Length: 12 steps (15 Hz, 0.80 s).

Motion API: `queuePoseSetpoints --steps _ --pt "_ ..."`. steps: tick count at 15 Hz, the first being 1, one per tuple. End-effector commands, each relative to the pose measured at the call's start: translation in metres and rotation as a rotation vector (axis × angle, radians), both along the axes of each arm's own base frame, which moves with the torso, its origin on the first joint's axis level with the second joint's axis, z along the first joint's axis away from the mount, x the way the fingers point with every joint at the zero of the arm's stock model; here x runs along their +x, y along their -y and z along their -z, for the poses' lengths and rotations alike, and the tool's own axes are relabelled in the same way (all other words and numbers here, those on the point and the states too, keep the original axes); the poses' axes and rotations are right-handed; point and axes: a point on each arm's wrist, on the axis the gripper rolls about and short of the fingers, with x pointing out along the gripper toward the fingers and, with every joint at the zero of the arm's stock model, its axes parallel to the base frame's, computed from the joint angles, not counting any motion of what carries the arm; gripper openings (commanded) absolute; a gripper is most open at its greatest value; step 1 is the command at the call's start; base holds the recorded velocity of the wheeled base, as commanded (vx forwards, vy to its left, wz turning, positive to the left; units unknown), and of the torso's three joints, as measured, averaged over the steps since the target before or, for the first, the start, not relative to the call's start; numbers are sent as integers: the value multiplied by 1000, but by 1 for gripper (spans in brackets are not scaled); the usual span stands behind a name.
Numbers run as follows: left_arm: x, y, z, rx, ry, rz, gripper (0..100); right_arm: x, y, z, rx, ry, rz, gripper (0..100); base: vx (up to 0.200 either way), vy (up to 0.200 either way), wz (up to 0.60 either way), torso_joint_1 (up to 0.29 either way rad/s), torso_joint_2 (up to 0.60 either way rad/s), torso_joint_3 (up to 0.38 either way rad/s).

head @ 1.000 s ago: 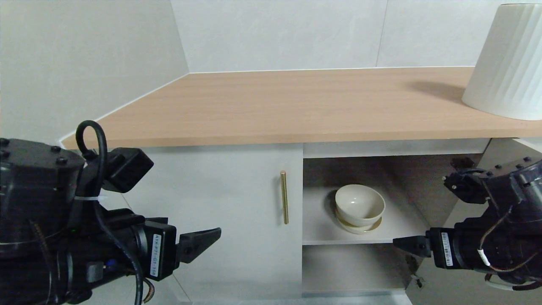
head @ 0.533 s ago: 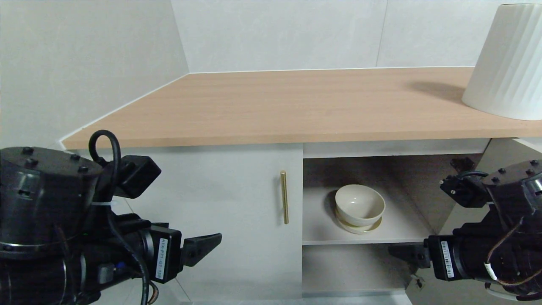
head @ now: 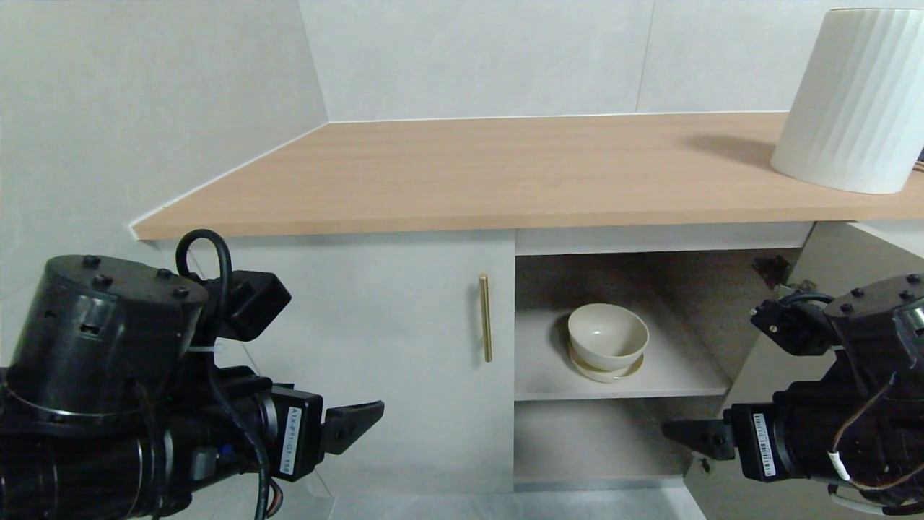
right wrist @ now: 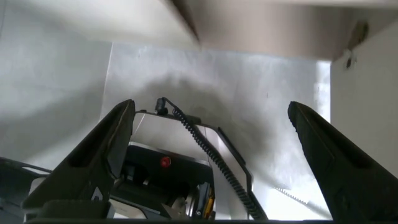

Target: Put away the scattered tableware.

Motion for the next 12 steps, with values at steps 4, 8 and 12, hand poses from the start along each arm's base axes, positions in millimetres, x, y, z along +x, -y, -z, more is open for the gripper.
queuePoseSetpoints --steps 4,8,12 --pt "1 1 2 8 -9 0 100 0 0 1 -3 -2 1 100 -200 0 0 1 2 9" --pt "1 1 2 8 -9 0 100 0 0 2 -10 -14 0 100 -200 0 0 2 2 1" --pt "1 1 2 8 -9 0 100 -2 2 1 -24 -6 -15 100 -200 0 0 4 2 1"
